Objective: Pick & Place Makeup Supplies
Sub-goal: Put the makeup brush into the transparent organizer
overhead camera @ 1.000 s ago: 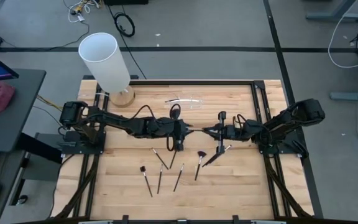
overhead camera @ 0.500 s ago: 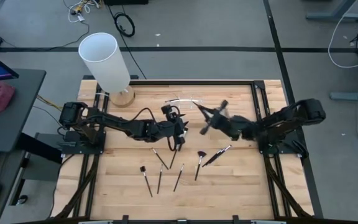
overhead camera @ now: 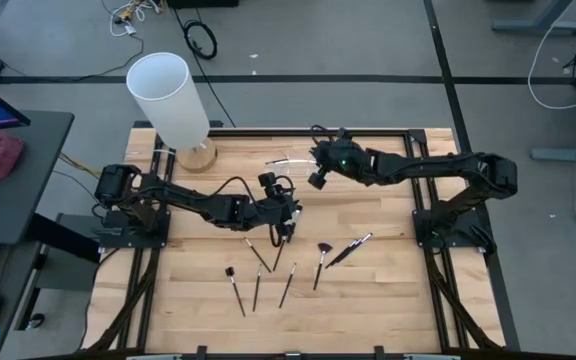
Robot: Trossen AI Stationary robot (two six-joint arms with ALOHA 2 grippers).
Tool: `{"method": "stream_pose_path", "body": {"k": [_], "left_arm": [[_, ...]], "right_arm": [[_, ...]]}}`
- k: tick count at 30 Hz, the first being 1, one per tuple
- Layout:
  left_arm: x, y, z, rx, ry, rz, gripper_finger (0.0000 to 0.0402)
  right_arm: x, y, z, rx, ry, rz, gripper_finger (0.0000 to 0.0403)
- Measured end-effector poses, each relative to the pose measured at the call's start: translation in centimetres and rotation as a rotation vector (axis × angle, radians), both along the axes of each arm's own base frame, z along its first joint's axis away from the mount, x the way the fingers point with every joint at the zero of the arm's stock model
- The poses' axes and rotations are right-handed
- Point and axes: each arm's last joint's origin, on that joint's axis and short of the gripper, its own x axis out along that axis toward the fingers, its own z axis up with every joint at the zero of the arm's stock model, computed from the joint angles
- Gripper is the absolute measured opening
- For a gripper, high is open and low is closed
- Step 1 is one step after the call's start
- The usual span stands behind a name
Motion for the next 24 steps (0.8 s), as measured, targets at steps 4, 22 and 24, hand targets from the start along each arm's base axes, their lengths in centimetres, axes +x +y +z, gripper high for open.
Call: {"method": "stream_pose_path", "body": {"k": [4, 22, 24], "left_arm": [[0.0, 0.0, 0.0, -0.005, -0.005, 0.003, 0.0172], [0.6, -0.7, -1.4, -0.409, -0.107, -0.072, 0.0172], [0.9, -0.7, -2.4, -0.428, -0.094, -0.052, 0.0172]], "right_arm": [[-0.9, -0.3, -1.8, 0.037, 0.033, -0.013, 0.0013], [-3.1, -0.9, -5.8, 0.012, -0.001, 0.012, 0.0061], [-3.1, -0.9, -5.8, 0.012, -0.004, 0.012, 0.0072]]}}
